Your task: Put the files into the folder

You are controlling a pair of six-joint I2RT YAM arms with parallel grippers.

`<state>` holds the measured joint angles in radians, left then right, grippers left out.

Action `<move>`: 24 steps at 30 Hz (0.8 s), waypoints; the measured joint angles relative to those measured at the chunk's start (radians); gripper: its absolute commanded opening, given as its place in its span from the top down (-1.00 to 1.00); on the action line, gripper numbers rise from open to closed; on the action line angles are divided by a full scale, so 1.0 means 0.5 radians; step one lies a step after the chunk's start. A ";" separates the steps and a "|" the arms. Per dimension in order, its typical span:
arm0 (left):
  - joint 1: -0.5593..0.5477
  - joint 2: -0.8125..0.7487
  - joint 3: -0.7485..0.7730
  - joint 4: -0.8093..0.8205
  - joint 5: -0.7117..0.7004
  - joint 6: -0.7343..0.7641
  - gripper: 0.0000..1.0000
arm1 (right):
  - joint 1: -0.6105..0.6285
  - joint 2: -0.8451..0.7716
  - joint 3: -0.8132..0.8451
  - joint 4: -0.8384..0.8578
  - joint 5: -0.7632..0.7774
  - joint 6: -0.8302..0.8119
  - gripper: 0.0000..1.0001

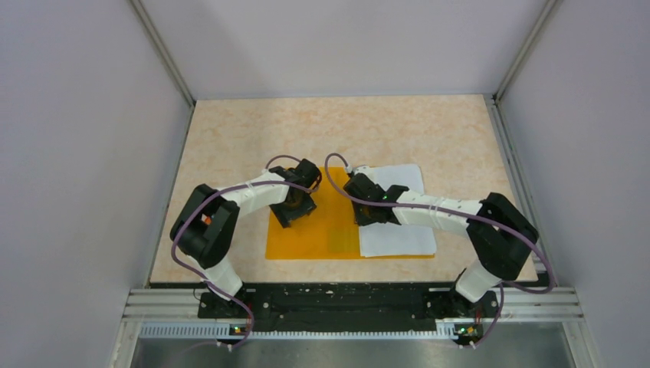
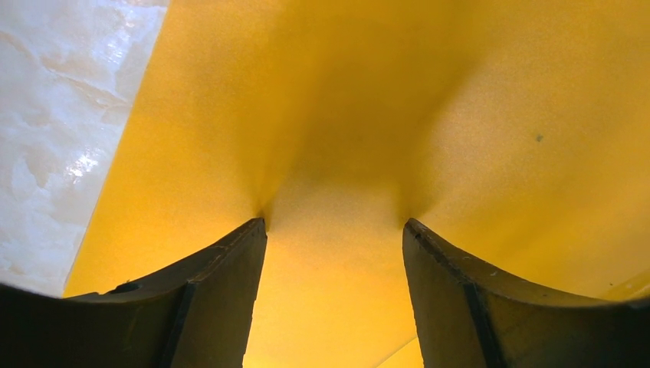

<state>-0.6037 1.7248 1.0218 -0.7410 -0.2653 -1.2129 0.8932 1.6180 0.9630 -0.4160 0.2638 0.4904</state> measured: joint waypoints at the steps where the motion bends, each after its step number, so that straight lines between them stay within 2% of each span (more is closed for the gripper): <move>1: 0.000 -0.002 0.000 0.005 0.003 0.014 -0.51 | -0.011 -0.022 0.004 0.006 0.002 0.006 0.36; 3: 0.000 -0.007 0.005 0.017 0.014 0.043 -0.57 | -0.037 -0.071 0.005 0.014 0.001 0.022 0.12; 6: 0.002 -0.034 0.026 0.032 0.055 0.130 -0.82 | -0.092 -0.114 0.005 0.050 0.003 0.040 -0.19; 8: 0.014 -0.056 0.027 0.069 0.094 0.192 -0.93 | -0.123 -0.111 0.005 0.068 0.009 0.039 -0.34; 10: 0.040 -0.078 0.021 0.103 0.134 0.272 -0.97 | -0.138 -0.091 0.016 0.061 0.018 0.038 -0.39; 13: 0.148 -0.159 0.005 0.138 0.184 0.404 -0.97 | -0.144 -0.012 0.075 0.069 0.034 0.036 -0.36; 20: 0.595 -0.408 -0.002 0.190 0.274 0.742 -0.97 | -0.140 0.160 0.177 0.082 0.059 0.037 -0.21; 24: 0.730 -0.407 -0.040 0.217 0.380 0.890 -0.97 | -0.130 0.266 0.231 0.084 0.083 0.037 -0.02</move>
<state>-0.2386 1.5211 1.0019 -0.6323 -0.0753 -0.7677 0.8280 1.7508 1.0786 -0.3740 0.3054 0.5091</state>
